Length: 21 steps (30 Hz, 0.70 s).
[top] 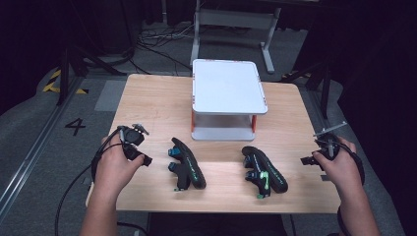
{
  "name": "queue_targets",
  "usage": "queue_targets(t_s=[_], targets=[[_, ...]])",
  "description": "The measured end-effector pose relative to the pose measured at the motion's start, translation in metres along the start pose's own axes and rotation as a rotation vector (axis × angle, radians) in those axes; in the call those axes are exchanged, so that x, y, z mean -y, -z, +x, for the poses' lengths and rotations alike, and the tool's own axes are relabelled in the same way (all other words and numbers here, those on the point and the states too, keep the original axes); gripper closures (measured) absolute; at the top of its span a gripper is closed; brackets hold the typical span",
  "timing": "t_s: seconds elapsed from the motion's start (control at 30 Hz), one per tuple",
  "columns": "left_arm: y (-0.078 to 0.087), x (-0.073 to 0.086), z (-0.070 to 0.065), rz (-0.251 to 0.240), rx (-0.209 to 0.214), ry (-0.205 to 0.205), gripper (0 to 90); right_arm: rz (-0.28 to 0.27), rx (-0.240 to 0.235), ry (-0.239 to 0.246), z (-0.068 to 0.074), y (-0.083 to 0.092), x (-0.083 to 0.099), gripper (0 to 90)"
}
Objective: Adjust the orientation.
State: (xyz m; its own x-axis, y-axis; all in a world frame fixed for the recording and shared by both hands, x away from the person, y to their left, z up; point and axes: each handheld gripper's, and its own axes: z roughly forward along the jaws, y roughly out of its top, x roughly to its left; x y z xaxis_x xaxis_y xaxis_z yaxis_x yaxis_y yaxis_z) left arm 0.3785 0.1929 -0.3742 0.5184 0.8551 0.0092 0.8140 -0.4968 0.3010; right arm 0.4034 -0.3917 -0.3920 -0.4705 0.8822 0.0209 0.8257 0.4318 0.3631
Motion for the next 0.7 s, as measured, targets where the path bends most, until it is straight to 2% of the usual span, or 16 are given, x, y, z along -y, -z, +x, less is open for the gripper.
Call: queue_targets(t_s=[0.07, 0.17, 0.3, 0.5, 0.6, 0.7], targets=[[0.000, -0.001, -0.002, 0.003, 0.017, -0.003, 25.7, 0.000, -0.001, 0.004, 0.000, -0.001, 0.000, 39.8], [-0.001, -0.002, -0.005, 0.011, 0.022, -0.024, 26.0, 0.000, -0.009, 0.014, 0.002, -0.002, 0.000, 39.2], [-0.001, -0.003, -0.008, 0.014, 0.036, -0.033, 27.7, 0.006, -0.017, 0.020, 0.004, -0.004, -0.002, 38.7], [0.000, -0.003, -0.011, 0.034, 0.024, -0.041, 29.4, 0.009, -0.022, 0.025, 0.004, -0.004, -0.003, 38.6], [0.001, -0.005, -0.013, 0.046, 0.039, -0.058, 34.2, 0.011, -0.018, 0.025, 0.004, -0.004, -0.003, 38.5], [0.003, -0.007, -0.016, 0.057, 0.035, -0.084, 33.3, 0.025, -0.018, 0.019, 0.004, -0.005, -0.002, 38.7]])
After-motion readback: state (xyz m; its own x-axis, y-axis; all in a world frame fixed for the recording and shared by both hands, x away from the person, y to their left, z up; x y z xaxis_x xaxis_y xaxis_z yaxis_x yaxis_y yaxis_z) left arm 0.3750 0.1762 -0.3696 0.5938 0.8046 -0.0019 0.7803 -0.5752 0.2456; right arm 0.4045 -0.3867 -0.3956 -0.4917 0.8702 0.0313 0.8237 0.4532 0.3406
